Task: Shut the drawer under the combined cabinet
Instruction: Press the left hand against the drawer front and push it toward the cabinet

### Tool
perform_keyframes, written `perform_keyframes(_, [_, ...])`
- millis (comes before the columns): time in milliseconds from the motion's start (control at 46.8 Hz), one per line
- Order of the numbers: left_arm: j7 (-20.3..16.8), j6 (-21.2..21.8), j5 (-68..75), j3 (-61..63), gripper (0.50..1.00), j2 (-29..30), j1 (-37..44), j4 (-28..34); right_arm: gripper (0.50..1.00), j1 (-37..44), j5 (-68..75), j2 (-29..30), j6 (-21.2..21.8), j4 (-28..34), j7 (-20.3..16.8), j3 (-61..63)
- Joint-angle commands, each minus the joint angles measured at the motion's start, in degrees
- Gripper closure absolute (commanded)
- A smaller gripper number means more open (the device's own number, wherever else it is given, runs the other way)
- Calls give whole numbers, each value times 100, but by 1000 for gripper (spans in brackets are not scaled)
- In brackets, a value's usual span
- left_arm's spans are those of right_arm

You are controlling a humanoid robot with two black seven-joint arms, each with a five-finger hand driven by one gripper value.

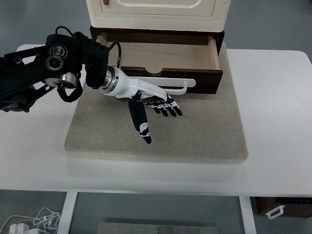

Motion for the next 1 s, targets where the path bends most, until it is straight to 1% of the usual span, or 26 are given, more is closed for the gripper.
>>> perform_keyframes(0, [1, 1, 2, -5, 500, -6, -12, 72, 548, 0, 0, 0, -5, 0, 0, 0])
perform_keyframes(513, [1, 1, 301, -313, 500, -32, -47, 582, 548, 0, 0, 0, -5, 0, 0, 0])
perform_keyframes(684, [1, 1, 292, -418, 500, -59, -179, 933, 548, 0, 0, 0, 4, 0, 0, 0])
perform_keyframes(791, [1, 1, 327, -462, 500, -217, -197, 1118, 548, 0, 0, 0, 4, 0, 0, 0])
perform_keyframes(984, [1, 1, 441, -559, 500, -243, -188, 1364, 548, 0, 0, 0, 4, 0, 0, 0])
